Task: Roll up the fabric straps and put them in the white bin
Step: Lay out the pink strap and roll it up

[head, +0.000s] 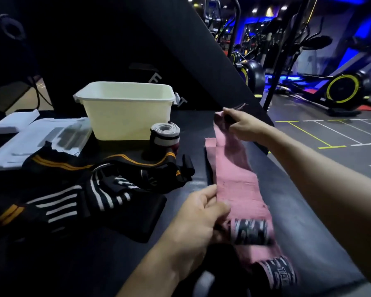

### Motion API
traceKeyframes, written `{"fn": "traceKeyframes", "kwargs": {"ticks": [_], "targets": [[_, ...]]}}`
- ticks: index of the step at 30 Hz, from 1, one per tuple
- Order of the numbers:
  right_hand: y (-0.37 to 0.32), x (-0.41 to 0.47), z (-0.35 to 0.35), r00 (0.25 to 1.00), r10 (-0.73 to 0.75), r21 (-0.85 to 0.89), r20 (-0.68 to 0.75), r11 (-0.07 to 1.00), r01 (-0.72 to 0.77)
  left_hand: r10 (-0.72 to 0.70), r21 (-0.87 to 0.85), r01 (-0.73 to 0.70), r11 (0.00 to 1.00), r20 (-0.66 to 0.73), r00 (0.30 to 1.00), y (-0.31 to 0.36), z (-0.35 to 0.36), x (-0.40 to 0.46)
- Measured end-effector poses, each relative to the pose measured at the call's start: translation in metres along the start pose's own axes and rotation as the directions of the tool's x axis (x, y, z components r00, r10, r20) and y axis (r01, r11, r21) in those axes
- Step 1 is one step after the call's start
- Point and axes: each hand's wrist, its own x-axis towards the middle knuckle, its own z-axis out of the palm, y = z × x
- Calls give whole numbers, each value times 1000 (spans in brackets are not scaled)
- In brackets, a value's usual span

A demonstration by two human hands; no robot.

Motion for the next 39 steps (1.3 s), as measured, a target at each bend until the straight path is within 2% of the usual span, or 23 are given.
{"fn": "traceKeyframes", "kwargs": {"ticks": [6, 9, 12, 14, 19, 21, 24, 29, 34, 39], "targets": [[9, 28, 40, 977, 36, -179, 212, 984, 2, -16, 34, 16, 999, 18, 1000, -7, 2, -2], [14, 33, 56, 972, 37, -181, 233, 983, 6, -26, 52, 25, 998, 26, 999, -6, 2, -2], [16, 36, 57, 989, -64, -252, 134, 963, 96, -20, 85, 18, 996, 25, 999, -7, 2, -2], [16, 38, 56, 994, -76, -383, 80, 918, 101, -18, 91, 16, 996, 26, 999, -6, 2, -2], [6, 32, 56, 993, -61, -561, -98, 828, -5, -26, 115, 23, 993, 23, 999, -6, 1, -2], [6, 30, 58, 992, -120, -629, -34, 774, 72, -34, 121, 30, 992, 27, 999, -6, 0, -1], [8, 22, 58, 988, -92, -562, 123, 814, 146, -42, 128, 38, 991, 29, 999, -6, 1, -1], [8, -35, 37, 961, -129, -370, 245, 903, 216, -49, 139, 43, 989, 40, 998, -10, 3, -2], [24, -135, 27, 965, -235, -87, 119, 965, 246, -34, 297, 6, 955, 88, 996, -18, 2, -6], [43, -212, 23, 961, -277, 126, 3, 953, 275, -24, 352, -9, 936, 91, 996, -17, 3, -8]]}}
